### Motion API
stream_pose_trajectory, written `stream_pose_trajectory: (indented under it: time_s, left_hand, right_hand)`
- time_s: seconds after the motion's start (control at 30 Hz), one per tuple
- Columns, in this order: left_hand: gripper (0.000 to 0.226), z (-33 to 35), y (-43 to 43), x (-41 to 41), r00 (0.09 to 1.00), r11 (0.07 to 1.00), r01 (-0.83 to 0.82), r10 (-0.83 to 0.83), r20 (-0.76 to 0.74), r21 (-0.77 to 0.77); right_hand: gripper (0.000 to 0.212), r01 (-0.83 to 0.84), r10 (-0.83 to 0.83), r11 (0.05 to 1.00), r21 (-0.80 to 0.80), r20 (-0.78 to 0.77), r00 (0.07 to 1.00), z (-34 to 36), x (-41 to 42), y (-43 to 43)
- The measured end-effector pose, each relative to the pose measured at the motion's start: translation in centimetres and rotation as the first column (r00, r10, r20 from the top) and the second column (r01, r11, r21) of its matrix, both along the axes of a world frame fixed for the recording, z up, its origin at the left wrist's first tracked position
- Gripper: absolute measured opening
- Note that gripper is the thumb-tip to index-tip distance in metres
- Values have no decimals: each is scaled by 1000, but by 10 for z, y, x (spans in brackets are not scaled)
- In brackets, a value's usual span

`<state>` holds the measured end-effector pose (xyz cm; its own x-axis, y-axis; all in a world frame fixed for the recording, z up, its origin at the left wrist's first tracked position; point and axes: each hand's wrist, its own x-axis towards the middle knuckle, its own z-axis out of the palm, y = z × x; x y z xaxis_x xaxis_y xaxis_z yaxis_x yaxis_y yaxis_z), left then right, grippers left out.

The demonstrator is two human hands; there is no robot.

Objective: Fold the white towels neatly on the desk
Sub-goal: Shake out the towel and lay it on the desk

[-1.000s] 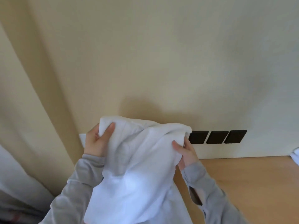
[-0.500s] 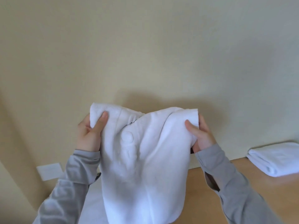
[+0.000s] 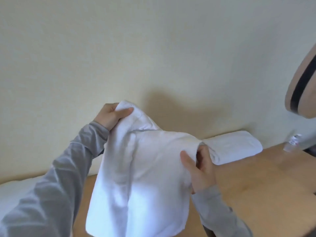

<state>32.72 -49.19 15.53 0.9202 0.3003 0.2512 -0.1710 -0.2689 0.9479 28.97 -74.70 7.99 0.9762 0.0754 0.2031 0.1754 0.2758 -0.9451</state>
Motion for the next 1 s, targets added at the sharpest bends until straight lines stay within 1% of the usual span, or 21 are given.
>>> stream_pose_trajectory:
  time_s: [0.03, 0.07, 0.1, 0.13, 0.17, 0.2, 0.27, 0.33, 0.4, 0.43, 0.5, 0.53, 0.6, 0.63, 0.7, 0.77, 0.8, 0.83, 0.9, 0.97, 1.0]
  left_hand:
    - [16, -17, -17, 22, 994, 997, -1, 9, -108, 75]
    - [24, -34, -31, 41, 972, 983, -4, 47, -231, 184]
    - [39, -61, -48, 58, 928, 955, 8, 103, -357, 297]
    - [53, -86, -62, 67, 889, 929, 33, 141, -436, 369]
    - [63, -110, -71, 71, 867, 919, 50, 154, -473, 391]
    - [70, -135, -79, 68, 847, 928, 44, 162, -506, 370]
    - [73, -179, -87, 52, 795, 943, -10, 208, -569, 331]
    - [69, -221, -86, 27, 724, 954, -59, 244, -645, 294]
    - [68, -256, -80, -4, 629, 954, -159, 296, -719, 253]
    - [70, -270, -77, -19, 571, 945, -206, 327, -753, 254]
    - [75, -293, -71, -46, 481, 920, -299, 373, -793, 252]
    - [75, -303, -68, -58, 448, 904, -358, 386, -806, 234]
    - [75, -319, -68, -76, 390, 862, -470, 396, -831, 191]
    - [75, -326, -67, -82, 371, 843, -513, 387, -844, 160]
    - [77, -341, -67, -87, 359, 809, -580, 359, -861, 95]
    - [80, -348, -69, -86, 356, 775, -630, 339, -871, 44]
    - [84, -350, -68, -83, 358, 751, -660, 322, -877, 7]
    - [90, -351, -68, -80, 360, 723, -690, 300, -884, -36]
    - [97, -348, -68, -73, 351, 677, -731, 265, -898, -86]
    - [92, -350, -68, -68, 319, 646, -759, 258, -912, -83]
    - [91, -352, -69, -65, 291, 639, -766, 261, -920, -61]
  right_hand:
    - [16, 66, -67, 998, -4, -50, 997, -19, 4, -11]
    - [18, 127, -129, 991, -26, -101, 986, -37, 10, -16]
    - [18, 168, -179, 983, -80, -161, 971, -61, 17, -26]
    - [17, 179, -207, 974, -140, -226, 952, -84, 24, -33]
    - [18, 154, -206, 970, -187, -301, 931, -106, 30, -36]
    - [21, 93, -181, 968, -234, -390, 903, -128, 37, -40]
    - [22, -39, -156, 942, -334, -537, 829, -167, 51, -49]
    - [13, -99, -187, 907, -410, -601, 777, -196, 65, -61]
    - [9, -191, -182, 850, -491, -614, 768, -212, 75, -73]
    - [6, -246, -148, 837, -489, -634, 759, -217, 80, -77]
    - [18, -324, -92, 847, -421, -717, 691, -221, 87, -84]
    - [23, -338, -95, 847, -410, -742, 663, -219, 89, -87]
    - [33, -346, -161, 810, -472, -748, 644, -215, 93, -100]
    - [42, -321, -210, 788, -526, -719, 662, -216, 95, -108]
    - [55, -192, -344, 734, -651, -601, 721, -220, 103, -126]
    - [51, -62, -464, 658, -751, -468, 752, -225, 116, -145]
    - [45, -37, -492, 626, -779, -431, 757, -228, 126, -150]
    - [40, -43, -492, 613, -789, -424, 760, -232, 138, -153]
    - [34, -140, -453, 573, -808, -454, 767, -241, 164, -153]
    - [40, -266, -410, 478, -837, -480, 776, -250, 187, -149]
    - [43, -313, -388, 445, -839, -495, 778, -254, 198, -146]
